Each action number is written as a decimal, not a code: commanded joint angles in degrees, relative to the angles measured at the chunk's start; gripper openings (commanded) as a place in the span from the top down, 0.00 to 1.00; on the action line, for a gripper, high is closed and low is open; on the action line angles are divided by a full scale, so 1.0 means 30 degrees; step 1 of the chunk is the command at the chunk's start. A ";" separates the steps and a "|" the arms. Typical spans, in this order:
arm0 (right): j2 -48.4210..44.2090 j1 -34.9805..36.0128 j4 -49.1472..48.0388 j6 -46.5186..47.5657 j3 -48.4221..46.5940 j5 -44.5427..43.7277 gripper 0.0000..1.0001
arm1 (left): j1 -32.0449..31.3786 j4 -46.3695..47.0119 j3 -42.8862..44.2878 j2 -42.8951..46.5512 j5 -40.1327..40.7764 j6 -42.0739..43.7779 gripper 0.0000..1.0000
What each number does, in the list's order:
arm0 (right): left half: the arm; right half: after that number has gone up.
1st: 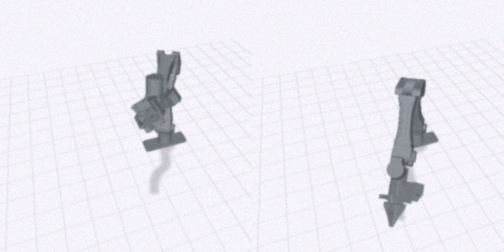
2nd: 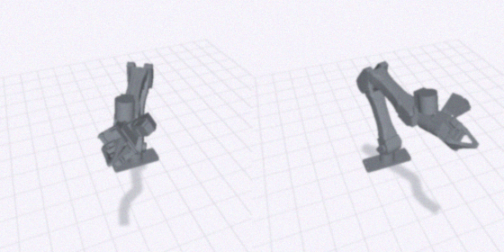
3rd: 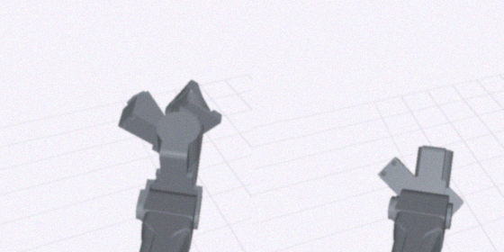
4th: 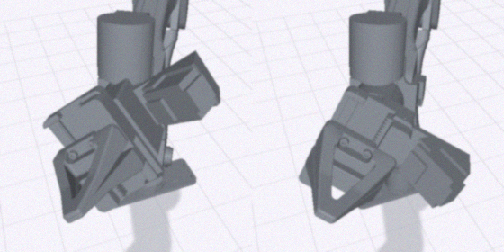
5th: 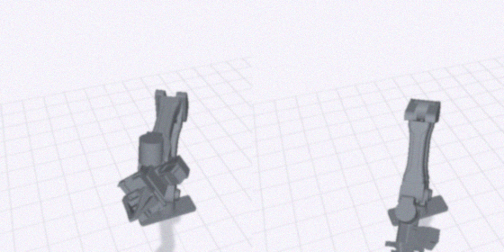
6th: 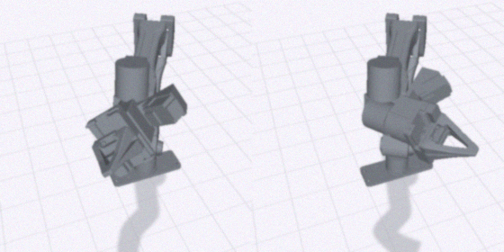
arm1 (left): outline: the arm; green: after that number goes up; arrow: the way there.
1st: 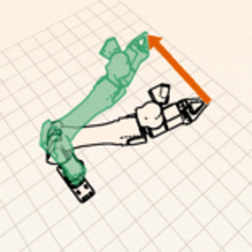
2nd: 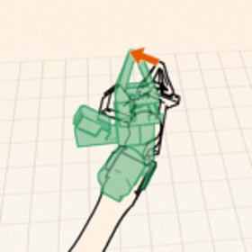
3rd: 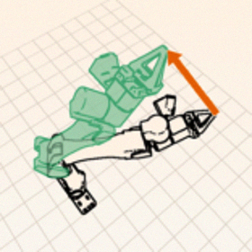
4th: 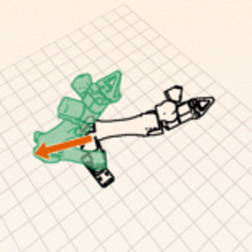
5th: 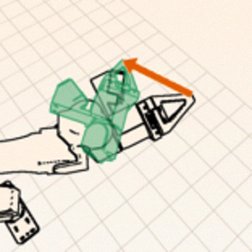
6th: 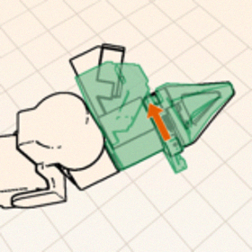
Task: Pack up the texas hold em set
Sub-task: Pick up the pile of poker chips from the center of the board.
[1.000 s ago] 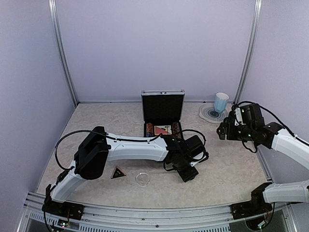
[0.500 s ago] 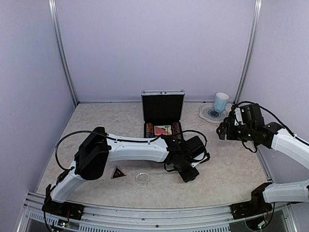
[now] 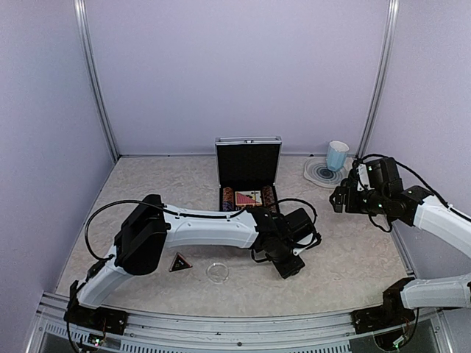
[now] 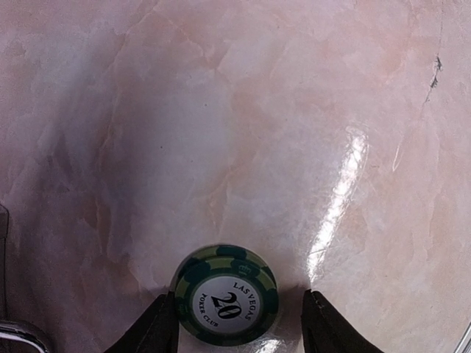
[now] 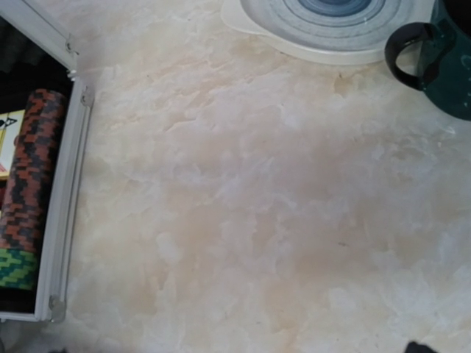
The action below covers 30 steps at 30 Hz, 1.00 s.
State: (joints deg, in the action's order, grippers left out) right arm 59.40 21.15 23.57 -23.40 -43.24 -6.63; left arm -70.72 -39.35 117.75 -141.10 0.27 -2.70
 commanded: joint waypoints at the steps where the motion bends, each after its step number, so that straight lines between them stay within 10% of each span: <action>1: -0.0172 -0.0281 -0.0386 0.0201 -0.0132 0.0043 0.01 | -0.0275 0.0240 0.0237 -0.1230 -0.0239 -0.0181 0.42; 18: -0.0521 -0.0281 -0.0456 0.0163 0.0173 0.0206 0.01 | -0.0421 0.0486 -0.0580 -0.1359 0.0915 -0.0154 0.63; 30: -0.0476 -0.0281 -0.0491 0.0222 0.0144 0.0541 0.01 | -0.0677 0.0140 -0.1327 -0.0887 0.1888 0.0212 0.42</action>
State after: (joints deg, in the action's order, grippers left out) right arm 58.78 21.15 23.07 -23.40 -43.22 -5.56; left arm -71.50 -34.68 116.44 -141.38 3.95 -3.20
